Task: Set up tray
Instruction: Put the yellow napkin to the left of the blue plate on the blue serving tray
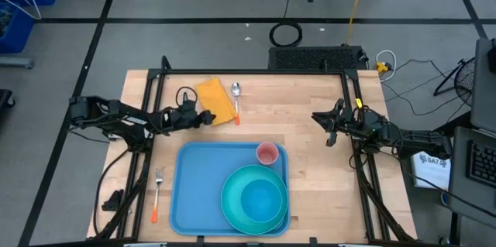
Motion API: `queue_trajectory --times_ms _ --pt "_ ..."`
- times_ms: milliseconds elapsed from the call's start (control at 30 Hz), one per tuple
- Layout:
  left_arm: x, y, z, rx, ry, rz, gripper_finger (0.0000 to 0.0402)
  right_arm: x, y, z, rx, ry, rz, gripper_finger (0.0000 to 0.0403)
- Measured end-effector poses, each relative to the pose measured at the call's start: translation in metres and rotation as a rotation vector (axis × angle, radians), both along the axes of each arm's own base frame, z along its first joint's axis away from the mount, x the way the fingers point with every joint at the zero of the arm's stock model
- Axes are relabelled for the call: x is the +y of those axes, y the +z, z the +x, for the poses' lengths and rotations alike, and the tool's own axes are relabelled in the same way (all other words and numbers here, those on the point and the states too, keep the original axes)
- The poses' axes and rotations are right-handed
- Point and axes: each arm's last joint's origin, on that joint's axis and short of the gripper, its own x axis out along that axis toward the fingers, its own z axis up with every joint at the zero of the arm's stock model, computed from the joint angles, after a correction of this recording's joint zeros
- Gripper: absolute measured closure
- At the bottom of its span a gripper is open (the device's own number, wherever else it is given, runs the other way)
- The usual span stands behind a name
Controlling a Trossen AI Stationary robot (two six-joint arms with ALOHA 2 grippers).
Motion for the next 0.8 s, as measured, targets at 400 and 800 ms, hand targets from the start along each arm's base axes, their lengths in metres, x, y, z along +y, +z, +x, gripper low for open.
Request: queue_trajectory --times_ms 400,800 --pt "0.0042 -0.0058 0.0057 -0.006 0.043 0.036 0.0171 0.0000 0.0000 0.0000 0.000 0.000 0.000 0.0358" --pt "0.0016 -0.0077 0.0064 0.031 0.026 0.089 0.0332 0.0000 0.0000 0.0000 0.000 0.000 0.000 0.0358"
